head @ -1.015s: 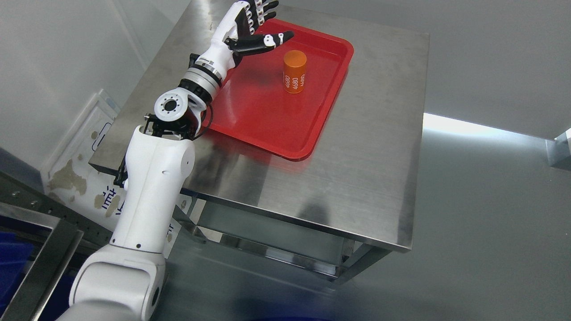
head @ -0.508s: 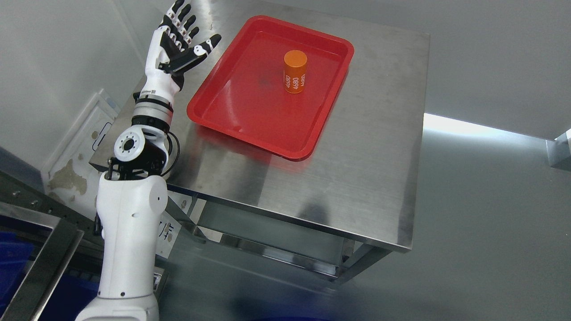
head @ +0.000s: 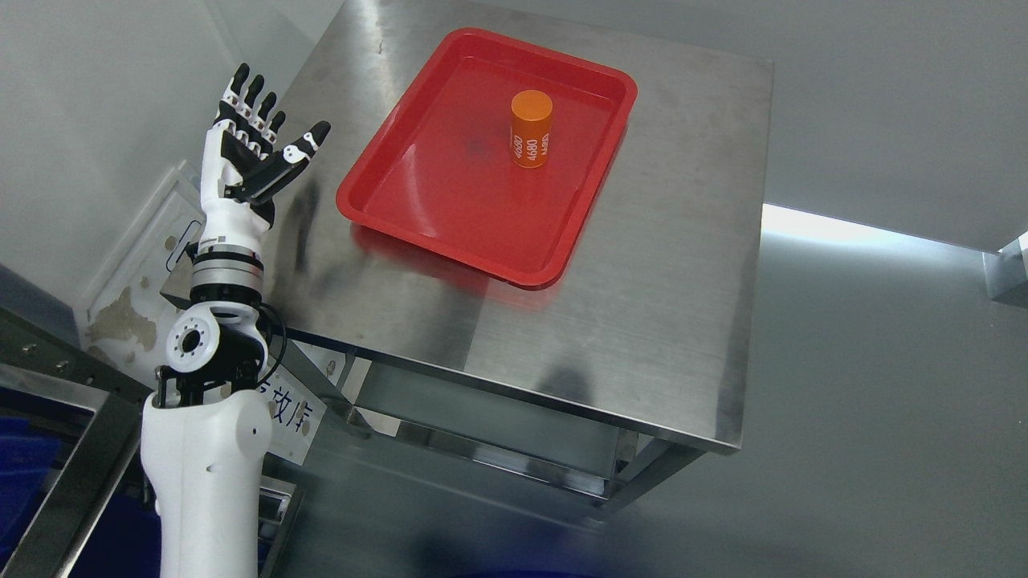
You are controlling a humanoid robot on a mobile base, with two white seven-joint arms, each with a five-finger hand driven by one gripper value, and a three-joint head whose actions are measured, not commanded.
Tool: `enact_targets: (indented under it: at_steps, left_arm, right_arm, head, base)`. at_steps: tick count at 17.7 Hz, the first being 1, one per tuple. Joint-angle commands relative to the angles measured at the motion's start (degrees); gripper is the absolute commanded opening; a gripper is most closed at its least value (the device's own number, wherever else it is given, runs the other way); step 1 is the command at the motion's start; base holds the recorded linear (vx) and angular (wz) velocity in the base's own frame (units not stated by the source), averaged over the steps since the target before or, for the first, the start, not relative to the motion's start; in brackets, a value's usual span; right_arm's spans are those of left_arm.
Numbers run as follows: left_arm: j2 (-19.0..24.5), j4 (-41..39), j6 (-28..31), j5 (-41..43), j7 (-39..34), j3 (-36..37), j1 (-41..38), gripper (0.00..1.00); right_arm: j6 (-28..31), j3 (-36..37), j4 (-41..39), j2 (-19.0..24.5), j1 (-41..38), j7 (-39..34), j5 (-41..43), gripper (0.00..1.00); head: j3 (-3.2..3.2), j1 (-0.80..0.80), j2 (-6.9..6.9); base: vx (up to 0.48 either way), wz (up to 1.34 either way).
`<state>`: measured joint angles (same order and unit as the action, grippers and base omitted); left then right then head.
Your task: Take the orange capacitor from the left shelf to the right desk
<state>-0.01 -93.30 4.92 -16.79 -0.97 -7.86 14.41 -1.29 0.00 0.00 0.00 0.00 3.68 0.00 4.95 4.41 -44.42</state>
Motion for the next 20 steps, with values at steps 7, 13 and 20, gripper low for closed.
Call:
enact_targets:
  at_steps: [7, 13, 20]
  left_arm:
    - [1.01, -5.41, -6.15, -0.08, 0.00, -2.34, -6.85, 1.00]
    - [1.01, -5.41, -6.77, 6.94, -0.44, 1.36, -4.57, 1.00]
    - [1.01, -5.41, -6.42, 8.78, -0.44, 5.31, -3.16, 1.00]
  right_arm:
    - [-0.03, 0.62, -1.00, -1.00, -1.32, 0.02, -0.35, 1.00]
    - [-0.03, 0.62, -1.00, -1.00, -1.32, 0.02, -0.35, 1.00]
    - [-0.03, 0.62, -1.00, -1.00, -1.32, 0.02, -0.35, 1.00]
  head:
    - [0.00, 0.00, 0.00]
    - [0.00, 0.00, 0.00]
    - [0.00, 0.00, 0.00]
  base:
    - [0.000, 0.00]
    - [0.000, 0.00]
    - [0.000, 0.00]
